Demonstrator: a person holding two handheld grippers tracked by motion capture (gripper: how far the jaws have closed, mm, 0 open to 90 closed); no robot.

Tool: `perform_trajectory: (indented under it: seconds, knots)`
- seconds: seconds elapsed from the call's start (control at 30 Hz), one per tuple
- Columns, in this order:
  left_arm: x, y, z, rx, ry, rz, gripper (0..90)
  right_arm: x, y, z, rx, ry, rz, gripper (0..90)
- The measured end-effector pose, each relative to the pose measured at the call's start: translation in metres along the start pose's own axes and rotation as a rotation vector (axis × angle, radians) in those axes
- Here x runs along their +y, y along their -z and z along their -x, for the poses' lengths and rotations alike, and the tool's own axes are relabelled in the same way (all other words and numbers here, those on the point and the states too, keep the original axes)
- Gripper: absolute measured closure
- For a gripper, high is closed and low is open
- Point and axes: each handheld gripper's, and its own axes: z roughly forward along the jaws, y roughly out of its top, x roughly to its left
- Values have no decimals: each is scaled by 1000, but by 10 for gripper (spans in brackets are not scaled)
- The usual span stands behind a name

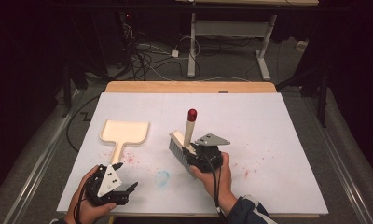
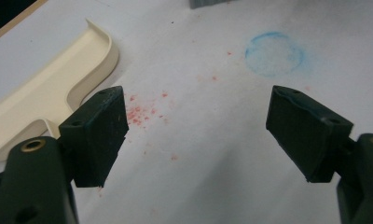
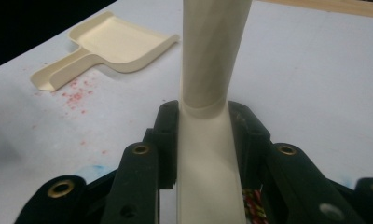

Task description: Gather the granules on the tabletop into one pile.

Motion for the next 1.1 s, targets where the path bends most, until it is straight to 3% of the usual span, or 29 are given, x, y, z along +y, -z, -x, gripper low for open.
perform_trajectory:
  seconds: [0.13, 0.2, 0.27, 0.4, 0.53, 0.63, 0.67, 0.73, 0.87, 1.03, 1.1]
  knots:
    - [1, -1, 1, -2, -3, -2, 199, -1, 7, 6, 20, -7, -7, 680]
    - [1, 0, 1, -2, -1, 0, 199, 1, 12, 5, 32, 19, 0, 680]
    - [0, 0, 0, 0, -1, 1, 199, 4, 21, 5, 74, 57, 20, 680]
    - [-1, 1, -1, 1, 1, 1, 199, 8, 40, 7, 177, 241, -2, 680]
    - [0, 3, -2, 2, 3, 10, 199, 3, 53, 18, 286, 337, 4, 680]
    - [0, 3, -2, 7, 3, 13, 199, -4, 60, 24, 411, 402, -4, 680]
    - [0, 3, -3, 6, 4, 12, 199, -7, 61, 25, 432, 427, -13, 680]
    - [0, 2, -3, 5, 7, 9, 199, -14, 60, 26, 479, 472, -35, 679]
    - [0, 2, -3, 3, 9, 12, 199, -23, 49, 33, 584, 494, -54, 679]
    - [0, 0, -3, 1, 5, 6, 199, -13, 31, 49, 603, 534, -39, 678]
    - [0, 0, -3, 1, 6, 4, 199, -8, 22, 56, 607, 529, -41, 676]
